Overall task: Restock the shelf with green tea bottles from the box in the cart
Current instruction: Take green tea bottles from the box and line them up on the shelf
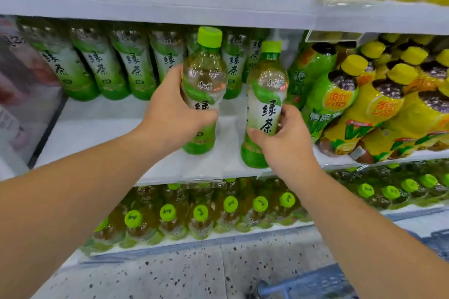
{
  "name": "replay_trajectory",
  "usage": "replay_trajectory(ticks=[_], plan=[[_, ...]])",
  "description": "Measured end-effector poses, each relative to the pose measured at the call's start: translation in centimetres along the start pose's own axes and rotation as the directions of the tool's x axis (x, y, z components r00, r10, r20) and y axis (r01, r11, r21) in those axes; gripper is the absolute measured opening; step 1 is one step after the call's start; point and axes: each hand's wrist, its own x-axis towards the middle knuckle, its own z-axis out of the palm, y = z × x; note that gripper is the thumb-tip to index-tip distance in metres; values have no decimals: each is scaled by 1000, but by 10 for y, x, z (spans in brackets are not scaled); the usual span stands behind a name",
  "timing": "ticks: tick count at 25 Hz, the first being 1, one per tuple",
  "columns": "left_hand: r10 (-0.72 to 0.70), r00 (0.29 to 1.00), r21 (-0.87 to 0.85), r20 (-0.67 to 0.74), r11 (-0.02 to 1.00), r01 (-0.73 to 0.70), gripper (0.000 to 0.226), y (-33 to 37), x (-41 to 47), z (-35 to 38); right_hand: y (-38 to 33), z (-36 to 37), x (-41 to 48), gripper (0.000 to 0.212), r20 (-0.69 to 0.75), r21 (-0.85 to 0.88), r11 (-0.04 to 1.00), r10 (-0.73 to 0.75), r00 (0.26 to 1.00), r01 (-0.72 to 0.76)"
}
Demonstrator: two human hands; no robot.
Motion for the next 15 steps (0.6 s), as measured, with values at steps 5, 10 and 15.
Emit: replay_trajectory(ticks=[5,10,15], plan=[[111,993,-61,-26,992,-113,70,-21,12,20,11,16,24,59,-104,54,997,-46,994,51],[129,992,-76,-3,989,-129,83,-40,19,21,20,27,27,64,-94,50,997,-55,994,60],[-17,992,109,126,994,3,76,-82,14,23,17,33,29,60,-135,34,999,24,991,-20]])
